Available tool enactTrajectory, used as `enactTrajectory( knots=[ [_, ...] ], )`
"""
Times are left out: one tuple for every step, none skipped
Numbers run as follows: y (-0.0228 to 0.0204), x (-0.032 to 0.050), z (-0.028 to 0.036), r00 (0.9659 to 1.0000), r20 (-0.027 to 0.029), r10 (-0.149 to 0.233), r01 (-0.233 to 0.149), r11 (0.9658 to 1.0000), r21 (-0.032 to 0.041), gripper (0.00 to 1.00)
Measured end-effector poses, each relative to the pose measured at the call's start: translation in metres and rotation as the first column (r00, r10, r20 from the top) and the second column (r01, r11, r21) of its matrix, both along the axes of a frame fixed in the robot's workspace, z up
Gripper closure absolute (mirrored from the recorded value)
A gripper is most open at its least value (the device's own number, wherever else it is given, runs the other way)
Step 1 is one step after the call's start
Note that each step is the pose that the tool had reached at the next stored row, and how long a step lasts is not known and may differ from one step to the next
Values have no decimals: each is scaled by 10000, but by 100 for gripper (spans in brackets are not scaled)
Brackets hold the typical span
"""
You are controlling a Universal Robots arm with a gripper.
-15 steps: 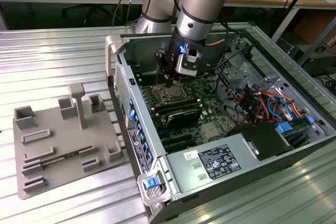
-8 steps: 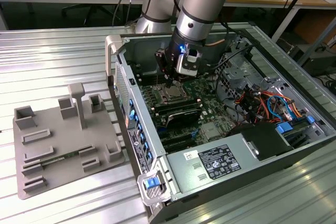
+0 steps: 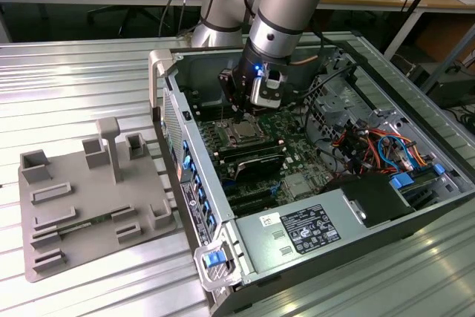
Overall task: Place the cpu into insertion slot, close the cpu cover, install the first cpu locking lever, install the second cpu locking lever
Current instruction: 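Install the first cpu locking lever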
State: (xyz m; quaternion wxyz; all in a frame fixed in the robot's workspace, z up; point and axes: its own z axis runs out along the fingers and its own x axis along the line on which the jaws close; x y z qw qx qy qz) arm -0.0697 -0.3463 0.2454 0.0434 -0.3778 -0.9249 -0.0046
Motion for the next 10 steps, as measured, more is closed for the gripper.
enactTrajectory(
  knots=[
    [-1, 0, 1, 9999, -1, 109, -109, 9999, 7, 89],
    [-1, 0, 1, 9999, -1, 164, -164, 9999, 13, 89],
    [-1, 0, 1, 9998, -1, 203, -203, 9998, 15, 89],
    [-1, -1, 1, 9997, -2, 241, -241, 9997, 15, 89],
    [-1, -1, 1, 9996, -2, 284, -284, 9996, 16, 89],
    [-1, -1, 1, 9995, -1, 317, -317, 9995, 18, 89],
    [-1, 0, 1, 9993, -1, 367, -367, 9993, 19, 89],
    [-1, 0, 1, 9992, -1, 396, -396, 9992, 19, 89],
    [-1, 1, 1, 9991, -1, 423, -423, 9991, 20, 89],
    [-1, 1, 1, 9990, -1, 453, -453, 9990, 23, 89]
  ],
)
